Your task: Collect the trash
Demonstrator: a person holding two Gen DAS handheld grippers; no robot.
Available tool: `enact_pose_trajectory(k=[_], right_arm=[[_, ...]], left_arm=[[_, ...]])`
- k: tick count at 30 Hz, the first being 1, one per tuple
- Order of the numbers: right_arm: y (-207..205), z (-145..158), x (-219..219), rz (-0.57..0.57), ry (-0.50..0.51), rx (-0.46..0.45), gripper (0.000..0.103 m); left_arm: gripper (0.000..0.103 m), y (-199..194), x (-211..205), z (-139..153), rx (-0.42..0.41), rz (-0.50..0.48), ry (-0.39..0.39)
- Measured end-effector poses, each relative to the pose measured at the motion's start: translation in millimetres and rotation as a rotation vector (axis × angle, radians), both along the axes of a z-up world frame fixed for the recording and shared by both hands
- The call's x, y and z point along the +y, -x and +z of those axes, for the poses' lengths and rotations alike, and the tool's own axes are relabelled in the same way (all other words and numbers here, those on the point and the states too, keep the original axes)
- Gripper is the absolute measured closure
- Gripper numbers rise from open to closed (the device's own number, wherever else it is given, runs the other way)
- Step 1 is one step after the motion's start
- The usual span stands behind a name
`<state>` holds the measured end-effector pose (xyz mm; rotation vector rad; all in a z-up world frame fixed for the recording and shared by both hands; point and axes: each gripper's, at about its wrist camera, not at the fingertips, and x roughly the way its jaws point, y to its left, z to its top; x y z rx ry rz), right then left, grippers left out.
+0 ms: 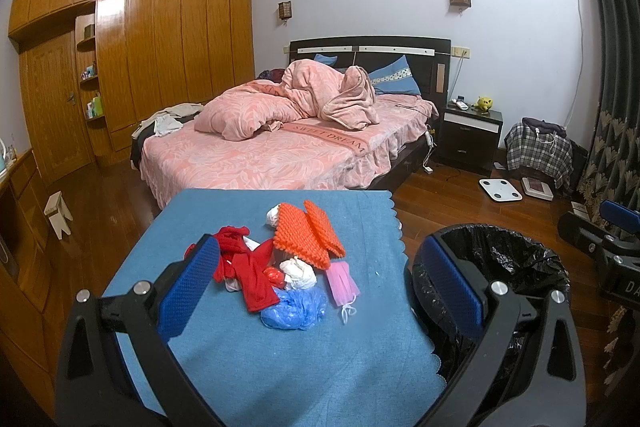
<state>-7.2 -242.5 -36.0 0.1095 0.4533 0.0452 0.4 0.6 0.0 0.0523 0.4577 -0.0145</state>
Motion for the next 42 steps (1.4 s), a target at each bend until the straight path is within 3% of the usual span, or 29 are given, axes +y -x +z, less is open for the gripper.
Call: enact_pose_trajectory(k=[31, 35, 42], right_arm=[[-4.3, -1.2, 4.2, 0.008, -0.002, 0.002, 0.006], [-18.8, -4.4, 16.8, 0.026, -0.009, 0.003, 0.006], [-43.4, -23.8, 39.4, 0.076, -0.016, 0.008, 0.006]], left_arm=[[0.005, -0.4, 0.5, -0.2, 0.005, 0.001, 0.005], [0.005, -3.0, 13.0, -5.0, 0.007, 0.012, 0.008], [0.005, -21.9, 59.8, -27.0, 0.011, 0.127, 0.011]])
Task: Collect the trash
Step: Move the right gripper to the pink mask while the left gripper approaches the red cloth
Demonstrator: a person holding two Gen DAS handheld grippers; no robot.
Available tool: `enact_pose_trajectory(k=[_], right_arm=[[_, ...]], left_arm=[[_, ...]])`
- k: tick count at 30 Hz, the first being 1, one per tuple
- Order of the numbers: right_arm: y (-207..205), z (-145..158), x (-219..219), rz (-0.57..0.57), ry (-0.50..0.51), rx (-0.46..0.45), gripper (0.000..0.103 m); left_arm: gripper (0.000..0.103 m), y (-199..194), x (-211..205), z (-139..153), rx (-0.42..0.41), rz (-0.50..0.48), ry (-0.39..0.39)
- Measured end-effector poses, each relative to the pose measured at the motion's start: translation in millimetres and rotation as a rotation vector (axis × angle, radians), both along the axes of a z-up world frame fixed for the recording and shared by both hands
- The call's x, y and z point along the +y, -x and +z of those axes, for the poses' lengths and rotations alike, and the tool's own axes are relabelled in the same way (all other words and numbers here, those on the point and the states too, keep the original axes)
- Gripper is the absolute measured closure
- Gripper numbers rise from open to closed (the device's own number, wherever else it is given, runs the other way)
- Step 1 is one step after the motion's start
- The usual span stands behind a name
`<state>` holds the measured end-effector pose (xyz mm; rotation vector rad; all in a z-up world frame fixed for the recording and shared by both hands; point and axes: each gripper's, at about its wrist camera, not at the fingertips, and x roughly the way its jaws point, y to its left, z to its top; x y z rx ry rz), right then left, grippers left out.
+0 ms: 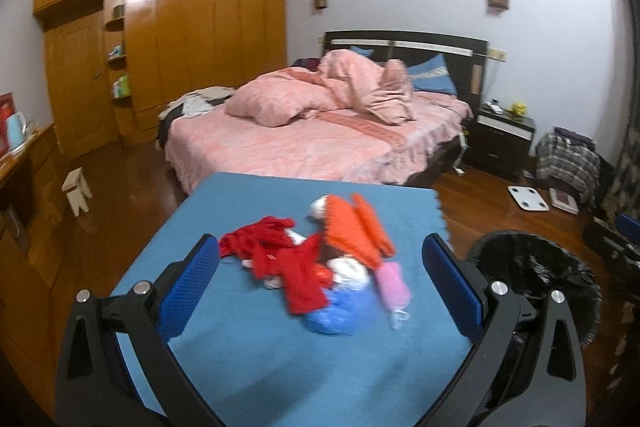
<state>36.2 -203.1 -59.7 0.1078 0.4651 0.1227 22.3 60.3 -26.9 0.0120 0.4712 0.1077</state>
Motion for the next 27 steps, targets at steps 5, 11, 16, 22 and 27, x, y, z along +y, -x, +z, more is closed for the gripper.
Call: enact_pose_trajectory(k=[5, 11, 16, 22, 27], right_arm=[[-22.9, -15.0, 20.3, 0.038, -0.002, 0.003, 0.006], [-53.0, -42.8, 52.5, 0.089, -0.005, 0.026, 0.011], [-78.9, -74.5, 84.6, 0.138, 0.013, 0.065, 0.016], [-114.6, -123.6, 110.4, 0.157, 0.032, 0.169, 0.026], [-134.8, -149.7, 119.1, 0.160, 0.055, 0.244, 0.033]], left_arm=[[0.005, -10.7, 34.5, -7.4, 0.012, 0.075, 0.013], [0.005, -24.9, 62.7, -38.1, 0.040, 0.126, 0.007], [0.005, -40.3, 80.9, -63.6, 0.055, 0.147, 0.018], [0.005, -67.4, 94.7, -93.9, 0.109, 0.148, 0.024], [0.005, -82.5, 96.7, -111.7, 0.134, 0.133, 0.035]])
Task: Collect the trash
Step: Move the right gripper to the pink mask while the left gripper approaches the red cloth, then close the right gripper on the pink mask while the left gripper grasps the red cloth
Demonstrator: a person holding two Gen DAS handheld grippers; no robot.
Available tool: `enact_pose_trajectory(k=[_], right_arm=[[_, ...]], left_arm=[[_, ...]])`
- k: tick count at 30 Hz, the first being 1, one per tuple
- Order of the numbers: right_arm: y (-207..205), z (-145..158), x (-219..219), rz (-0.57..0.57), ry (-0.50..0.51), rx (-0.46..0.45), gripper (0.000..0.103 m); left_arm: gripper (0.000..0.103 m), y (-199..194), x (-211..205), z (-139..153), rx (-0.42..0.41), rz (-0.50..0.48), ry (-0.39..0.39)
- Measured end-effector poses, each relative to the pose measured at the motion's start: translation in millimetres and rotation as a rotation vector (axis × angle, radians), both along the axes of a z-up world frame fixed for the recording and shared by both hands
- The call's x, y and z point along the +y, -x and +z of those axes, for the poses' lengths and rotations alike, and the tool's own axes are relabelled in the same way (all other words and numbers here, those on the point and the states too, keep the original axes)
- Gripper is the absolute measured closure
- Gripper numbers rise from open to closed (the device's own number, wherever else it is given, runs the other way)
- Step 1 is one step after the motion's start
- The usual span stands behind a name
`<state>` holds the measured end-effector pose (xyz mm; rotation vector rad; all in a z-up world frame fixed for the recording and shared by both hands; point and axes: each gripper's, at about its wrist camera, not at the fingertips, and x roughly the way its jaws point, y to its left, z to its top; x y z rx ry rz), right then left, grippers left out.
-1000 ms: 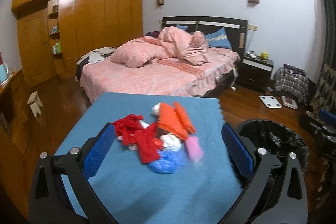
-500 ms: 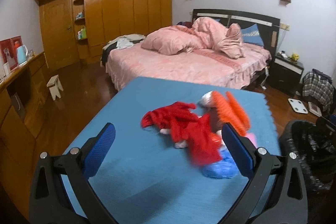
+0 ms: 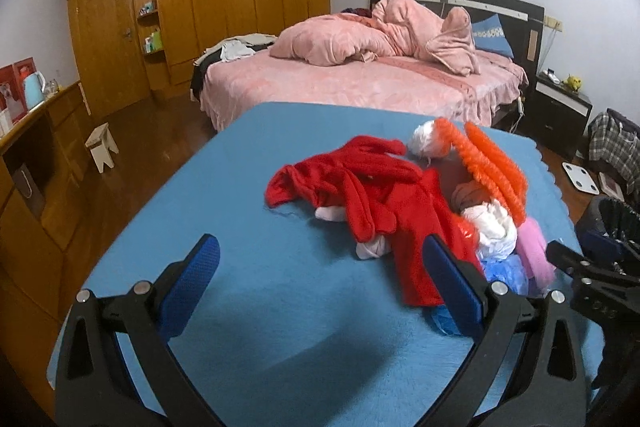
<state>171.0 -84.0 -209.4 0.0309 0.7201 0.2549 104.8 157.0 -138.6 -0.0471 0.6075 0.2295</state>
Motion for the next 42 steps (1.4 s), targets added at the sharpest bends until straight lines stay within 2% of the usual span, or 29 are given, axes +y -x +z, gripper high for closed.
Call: enact_pose_trajectory(k=[4, 6, 8, 12, 21, 35, 42], right_arm=[[-7.9, -12.4, 4.1, 0.005, 0.011, 0.036, 0.045], [-11.9, -18.0, 3.7, 0.008, 0.009, 0.064, 0.055], [-15.0, -22.8, 3.5, 0.015, 0.005, 0.094, 0.071], [-17.5, -27.0, 0.7, 0.013, 0.000, 0.119, 0.087], [-19.6, -27.9, 8.4, 0.003, 0.038, 0.119, 0.092], [-21.7, -28.3, 7.6, 0.006, 0.023, 0.124, 0.093], [-18.3, -23.0, 3.9, 0.004, 0.004, 0.111, 0.096]], left_arm=[[0.005, -9.6, -0.7, -10.1, 0.015, -0.004, -0.002], [0.005, -11.7, -0.6, -15.7, 0.024, 0.001, 0.000], [0.005, -13.5, -0.5, -20.1, 0.031, 0.005, 0.006], [0.005, -12.6, 0.0, -28.3, 0.040, 0.010, 0.012], [0.005, -11.4, -3.4, -35.6, 0.040, 0.005, -0.005], [0.005, -12.5, -3.2, -38.3, 0.048, 0.014, 0.000], [0.005, -9.0, 1.1, -33.9, 0.033, 0.023, 0.033]])
